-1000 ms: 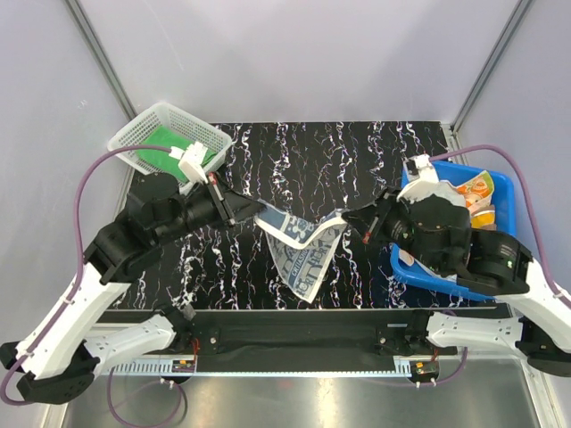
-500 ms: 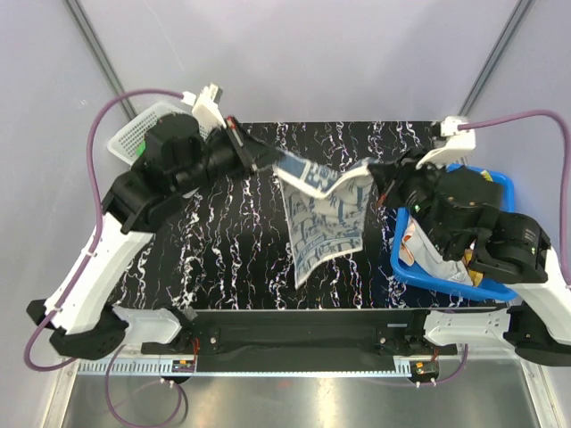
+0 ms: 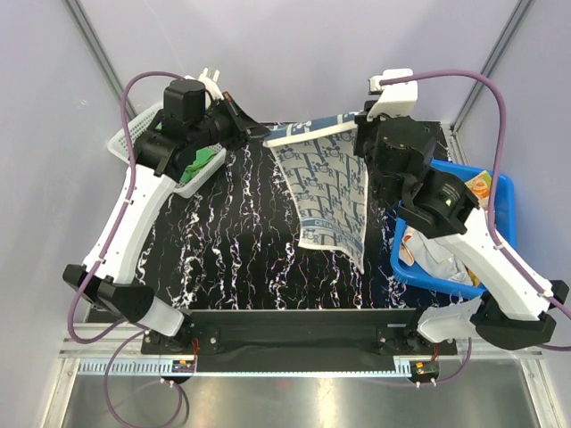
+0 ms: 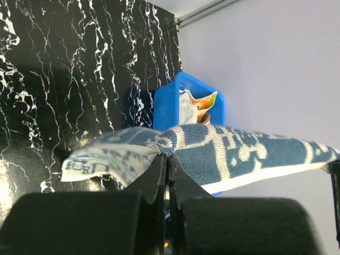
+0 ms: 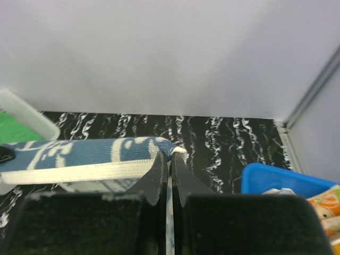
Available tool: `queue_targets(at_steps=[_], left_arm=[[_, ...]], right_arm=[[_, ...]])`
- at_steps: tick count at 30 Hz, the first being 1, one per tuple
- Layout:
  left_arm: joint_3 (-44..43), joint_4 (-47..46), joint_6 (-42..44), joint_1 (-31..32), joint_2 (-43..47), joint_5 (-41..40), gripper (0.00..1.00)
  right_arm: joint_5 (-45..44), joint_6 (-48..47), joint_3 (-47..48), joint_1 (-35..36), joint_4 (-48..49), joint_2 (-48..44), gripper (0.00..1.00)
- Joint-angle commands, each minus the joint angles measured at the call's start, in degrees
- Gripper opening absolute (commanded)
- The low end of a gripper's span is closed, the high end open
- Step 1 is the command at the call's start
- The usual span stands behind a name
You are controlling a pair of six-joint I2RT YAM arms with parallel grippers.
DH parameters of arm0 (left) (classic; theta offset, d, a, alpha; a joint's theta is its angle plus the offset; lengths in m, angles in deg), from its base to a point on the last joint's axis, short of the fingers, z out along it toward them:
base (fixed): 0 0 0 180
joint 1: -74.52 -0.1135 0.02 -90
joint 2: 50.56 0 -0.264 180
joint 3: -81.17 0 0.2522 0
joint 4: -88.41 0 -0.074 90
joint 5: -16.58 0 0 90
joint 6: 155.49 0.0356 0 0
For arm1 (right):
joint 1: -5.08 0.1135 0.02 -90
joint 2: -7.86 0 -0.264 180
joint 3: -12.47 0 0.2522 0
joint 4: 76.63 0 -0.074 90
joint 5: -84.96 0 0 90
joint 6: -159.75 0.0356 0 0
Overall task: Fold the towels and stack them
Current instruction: Flatten out the crumpled towel
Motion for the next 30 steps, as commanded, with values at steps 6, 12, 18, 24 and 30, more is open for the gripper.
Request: queue_targets(at_steps=[6,12,18,24,30], left_arm=[[4.27,-1.48,1.92,3.4,10.99,2.55,0.0],[14.29,-2.79,-1.32,11.75,20.75,-4.83,0.0],[18.52,-2.45,-4.76,21.85,25.24,-12.38,0.0],[14.04,2.11,-3.44,26.61,24.46,-20.04,0.0],[0.53,9.23,2.97,25.91,16.38,-29.35,0.0]], right_arm=[[18.41,16.0,-0.74,-0.76,-17.1,-8.68,0.0],[27.21,22.94,-17.0,-0.76,-15.44,-22.56,0.0],[37.76,28.75,-22.11,-0.76,-15.61,-30.41,0.0],[36.19,30.34,-18.43,-0.76,-16.31,-30.08,0.0],[15.85,22.62,-9.29,-0.76,-19.04,-18.94,0.0]])
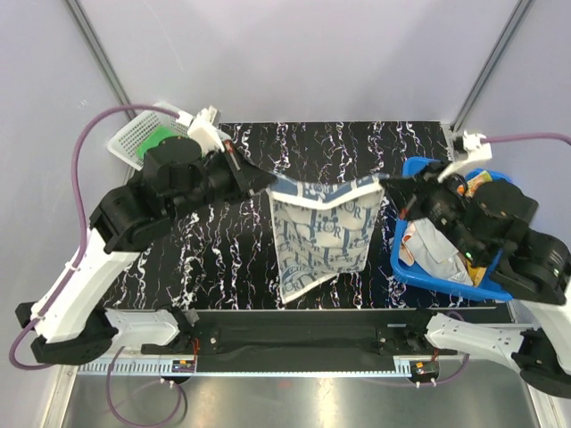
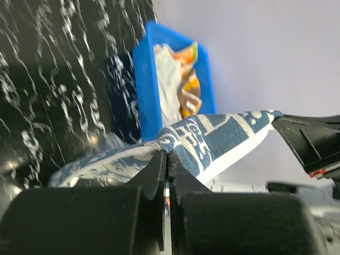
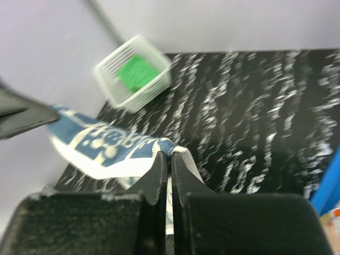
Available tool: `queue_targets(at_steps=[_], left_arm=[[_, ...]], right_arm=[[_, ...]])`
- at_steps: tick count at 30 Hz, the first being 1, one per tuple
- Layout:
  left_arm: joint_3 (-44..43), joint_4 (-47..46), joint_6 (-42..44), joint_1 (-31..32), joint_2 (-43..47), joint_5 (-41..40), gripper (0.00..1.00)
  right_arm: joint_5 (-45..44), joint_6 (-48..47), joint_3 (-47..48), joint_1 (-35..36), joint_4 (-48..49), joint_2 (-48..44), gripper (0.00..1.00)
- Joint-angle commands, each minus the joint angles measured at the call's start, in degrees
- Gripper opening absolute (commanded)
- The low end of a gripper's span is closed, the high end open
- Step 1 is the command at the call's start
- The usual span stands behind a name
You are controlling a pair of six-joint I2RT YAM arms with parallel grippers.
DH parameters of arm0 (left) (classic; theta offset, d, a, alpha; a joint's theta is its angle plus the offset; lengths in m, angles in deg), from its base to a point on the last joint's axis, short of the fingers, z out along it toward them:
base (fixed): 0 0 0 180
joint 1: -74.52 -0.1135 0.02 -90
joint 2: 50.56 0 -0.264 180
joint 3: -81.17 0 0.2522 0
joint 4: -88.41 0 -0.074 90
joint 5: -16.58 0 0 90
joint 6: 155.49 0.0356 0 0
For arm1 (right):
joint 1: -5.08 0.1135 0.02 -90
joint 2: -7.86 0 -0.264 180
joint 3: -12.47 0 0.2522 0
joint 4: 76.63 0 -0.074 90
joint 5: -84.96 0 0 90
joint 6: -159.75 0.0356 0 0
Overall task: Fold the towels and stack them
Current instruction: Flatten out the crumpled towel
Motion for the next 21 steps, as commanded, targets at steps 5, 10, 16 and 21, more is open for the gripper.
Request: queue_targets(at_steps=[5,10,16,21], left_arm=[[-14.47,1.3,8.57,-11.7,-12.88,-0.73,0.0],[-6.06,-7.31,8.75,-22.15,-17.44,8.4,0.0],[-8.71,-21.74,10.59,-32.54,-33.42,24.91,0.0],[-24.63,-22.35,11.21,-37.37,-55.63,36.27,0.0]], right_arm=[[-21.98,-16.55,7.41,-3.46,7.79,15.0,0.0],[-9.42,-16.48,6.63,-15.08,14.19,25.29,0.0],[8.68,-14.2,9.06,-28.35,22.39,39.52,0.0],[18.52,-13.14,17.5,-33.37,23.88,55.95,0.0]])
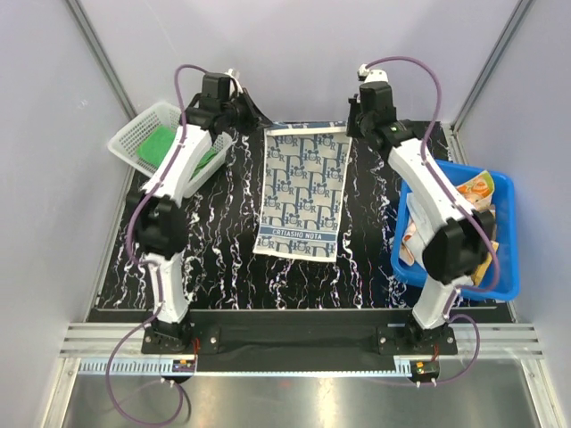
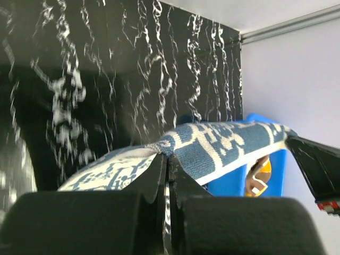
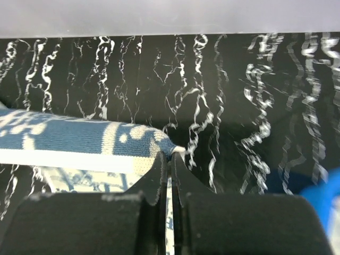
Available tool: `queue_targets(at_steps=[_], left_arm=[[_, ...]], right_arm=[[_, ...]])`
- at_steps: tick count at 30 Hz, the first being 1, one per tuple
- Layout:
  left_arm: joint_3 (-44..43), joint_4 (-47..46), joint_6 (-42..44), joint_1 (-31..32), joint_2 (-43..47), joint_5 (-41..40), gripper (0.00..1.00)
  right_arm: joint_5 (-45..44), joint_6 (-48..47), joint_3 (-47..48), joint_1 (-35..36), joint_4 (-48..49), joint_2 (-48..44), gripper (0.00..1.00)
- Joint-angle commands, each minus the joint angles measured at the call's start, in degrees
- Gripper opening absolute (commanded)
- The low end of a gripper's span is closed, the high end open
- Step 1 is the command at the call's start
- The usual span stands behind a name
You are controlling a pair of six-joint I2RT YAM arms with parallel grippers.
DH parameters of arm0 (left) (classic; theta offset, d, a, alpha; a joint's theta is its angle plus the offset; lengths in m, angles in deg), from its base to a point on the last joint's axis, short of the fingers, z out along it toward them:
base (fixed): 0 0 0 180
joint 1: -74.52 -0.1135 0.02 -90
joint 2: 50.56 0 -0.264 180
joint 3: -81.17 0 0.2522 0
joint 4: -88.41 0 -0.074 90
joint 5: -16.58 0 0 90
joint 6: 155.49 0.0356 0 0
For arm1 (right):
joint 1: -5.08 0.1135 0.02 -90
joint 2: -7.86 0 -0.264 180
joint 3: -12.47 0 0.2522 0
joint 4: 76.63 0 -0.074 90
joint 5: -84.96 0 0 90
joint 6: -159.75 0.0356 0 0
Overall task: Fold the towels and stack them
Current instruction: Fold the towel
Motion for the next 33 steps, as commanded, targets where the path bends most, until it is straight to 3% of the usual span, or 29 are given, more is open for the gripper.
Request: queue_targets(at_steps=[1,4,9,20,25,33], left_arm=[[-11.74,-5.33,0.88,-3.53,-10.65,14.63,0.0],[-14.77,-6.39,0.51,-5.55,-16.38,18.17,0.0],[-8.04,-0.86,5.77,-6.52,-15.52,18.36,0.0],[18.69,4.78,15.1,-5.65,-1.11,13.97,0.0],[29.33,4.34,16.42,-3.01,4.79,11.86,0.0],[42.61,0.47,15.02,0.5,11.64,9.05,0.0]], right_arm=[[9.53,0.81,9.22,-2.96,2.58,7.18,0.0],[13.23,1.42,13.9,-3.5,-0.85,14.31,0.0],[16.04,6.5,11.91,-3.5,-9.01,17.14,0.0],[22.02,9.24,-9.45,-3.5,-15.45,7.66,0.0],[24.57,10.74,-22.09,-3.41,-12.21,1.68,0.0],[28.61,11.53,-34.06,-3.33,-7.2,-6.42,0.0]])
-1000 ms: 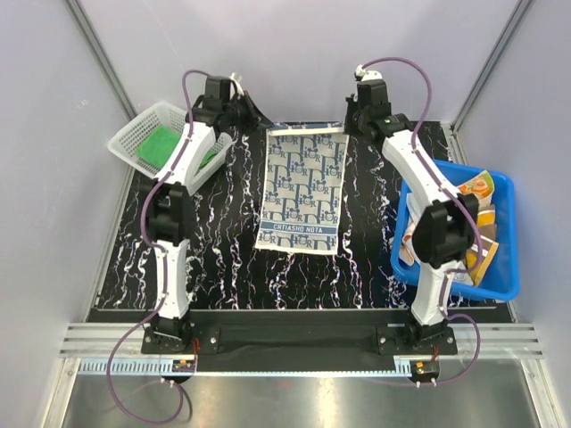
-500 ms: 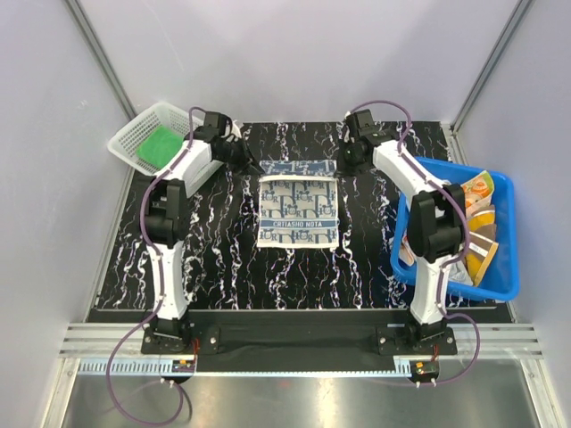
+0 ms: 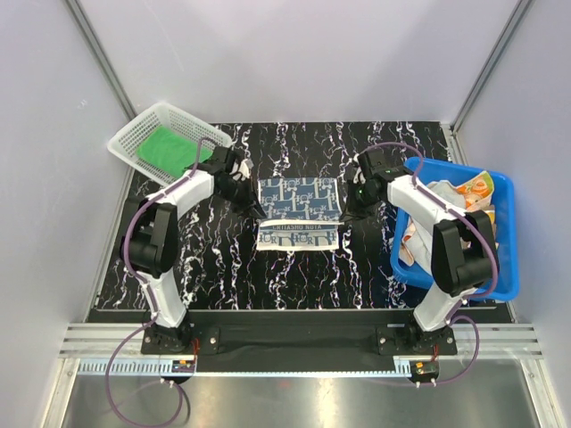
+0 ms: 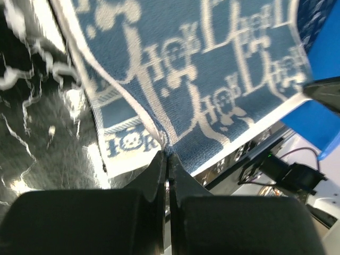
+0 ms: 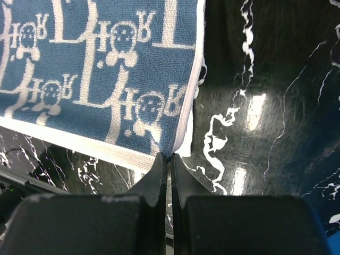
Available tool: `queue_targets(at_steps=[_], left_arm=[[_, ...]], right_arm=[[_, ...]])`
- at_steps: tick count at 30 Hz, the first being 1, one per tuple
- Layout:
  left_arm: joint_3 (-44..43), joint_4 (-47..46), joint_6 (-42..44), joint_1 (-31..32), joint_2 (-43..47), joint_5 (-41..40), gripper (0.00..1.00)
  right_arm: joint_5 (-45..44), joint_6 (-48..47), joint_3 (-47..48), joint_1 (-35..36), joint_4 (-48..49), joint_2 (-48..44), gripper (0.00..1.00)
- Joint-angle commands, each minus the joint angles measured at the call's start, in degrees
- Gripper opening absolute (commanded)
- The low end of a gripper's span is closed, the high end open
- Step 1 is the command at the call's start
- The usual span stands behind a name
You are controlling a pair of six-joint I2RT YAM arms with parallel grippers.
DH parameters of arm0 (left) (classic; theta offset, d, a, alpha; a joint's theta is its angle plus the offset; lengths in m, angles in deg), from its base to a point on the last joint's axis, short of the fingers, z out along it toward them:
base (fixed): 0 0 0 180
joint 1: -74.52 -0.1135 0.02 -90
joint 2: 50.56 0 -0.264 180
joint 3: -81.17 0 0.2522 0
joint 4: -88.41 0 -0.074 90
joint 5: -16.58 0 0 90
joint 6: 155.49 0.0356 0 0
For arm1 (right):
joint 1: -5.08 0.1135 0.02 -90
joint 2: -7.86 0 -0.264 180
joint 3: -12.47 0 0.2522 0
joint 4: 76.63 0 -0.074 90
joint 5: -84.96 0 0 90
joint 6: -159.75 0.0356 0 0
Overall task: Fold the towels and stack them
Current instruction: Fold the towel
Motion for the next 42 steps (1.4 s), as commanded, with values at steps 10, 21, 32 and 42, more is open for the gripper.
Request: queue_targets(at_steps=[10,21,32,42], left_arm=[[7.37,-1.36,2.21,1.15,5.23,-9.77,0.0],[9.22,1.36,3.27,2.73,7.77,-18.2,0.37],[15.71,-4.34,1.25,4.84,11.74,-18.58,0.46],[17.83,-8.22,0.55,5.54,6.9,-19.52,0.27]], right_arm=[[2.88,3.7,-11.91,1.62,9.98,-5.71,0.03],[2.96,4.58,-17.1,4.09,12.36,-6.41,0.41],[3.23,4.67,-17.72,4.17,15.6,-4.66,0.4],[-0.2,3.26,-18.42,4.7,18.86,-1.23,0.32]])
